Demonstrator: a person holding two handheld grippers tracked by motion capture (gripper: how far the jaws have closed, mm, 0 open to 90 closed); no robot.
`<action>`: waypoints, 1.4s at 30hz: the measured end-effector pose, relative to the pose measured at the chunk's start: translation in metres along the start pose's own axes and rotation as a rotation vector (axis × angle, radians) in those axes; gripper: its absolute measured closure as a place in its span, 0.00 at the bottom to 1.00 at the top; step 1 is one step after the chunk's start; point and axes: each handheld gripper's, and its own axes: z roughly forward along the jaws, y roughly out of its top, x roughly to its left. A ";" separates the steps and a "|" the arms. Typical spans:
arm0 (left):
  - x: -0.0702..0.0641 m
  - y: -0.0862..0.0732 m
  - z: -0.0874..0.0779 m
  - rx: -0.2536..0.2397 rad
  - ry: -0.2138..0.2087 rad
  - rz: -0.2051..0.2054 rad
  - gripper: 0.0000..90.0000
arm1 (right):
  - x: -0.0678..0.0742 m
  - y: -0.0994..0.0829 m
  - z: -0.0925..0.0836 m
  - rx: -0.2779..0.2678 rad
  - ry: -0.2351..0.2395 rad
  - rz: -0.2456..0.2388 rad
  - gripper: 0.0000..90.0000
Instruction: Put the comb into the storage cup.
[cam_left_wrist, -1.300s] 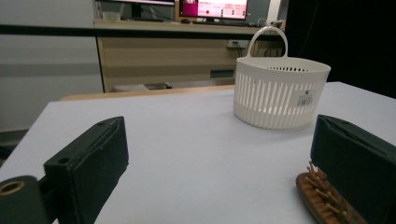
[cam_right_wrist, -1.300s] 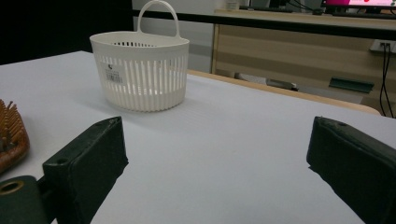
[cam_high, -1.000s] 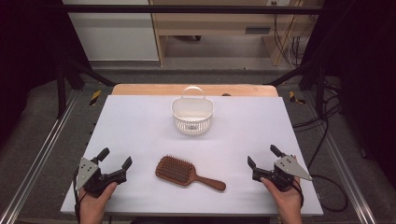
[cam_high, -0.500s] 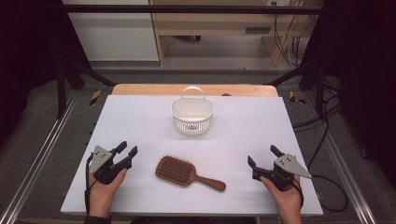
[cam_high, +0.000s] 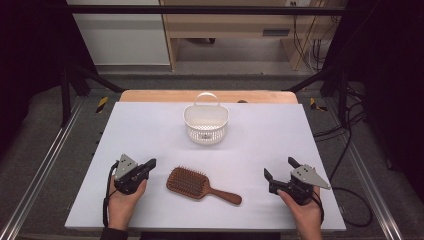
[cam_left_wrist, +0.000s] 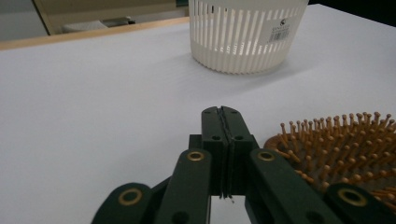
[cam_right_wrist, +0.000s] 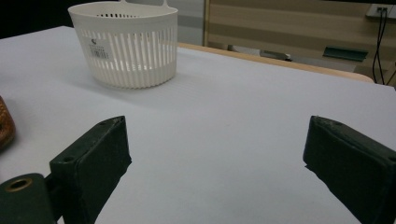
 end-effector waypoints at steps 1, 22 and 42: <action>-0.002 -0.001 0.000 0.011 0.000 -0.002 1.00 | 0.000 0.000 0.000 0.004 0.000 0.000 0.08; -0.025 -0.008 0.022 0.192 -0.046 0.011 1.00 | 0.012 0.001 0.009 0.103 0.068 -0.021 0.07; -0.057 -0.005 0.047 0.213 -0.132 0.043 1.00 | 0.035 0.007 0.009 0.135 0.202 -0.044 0.07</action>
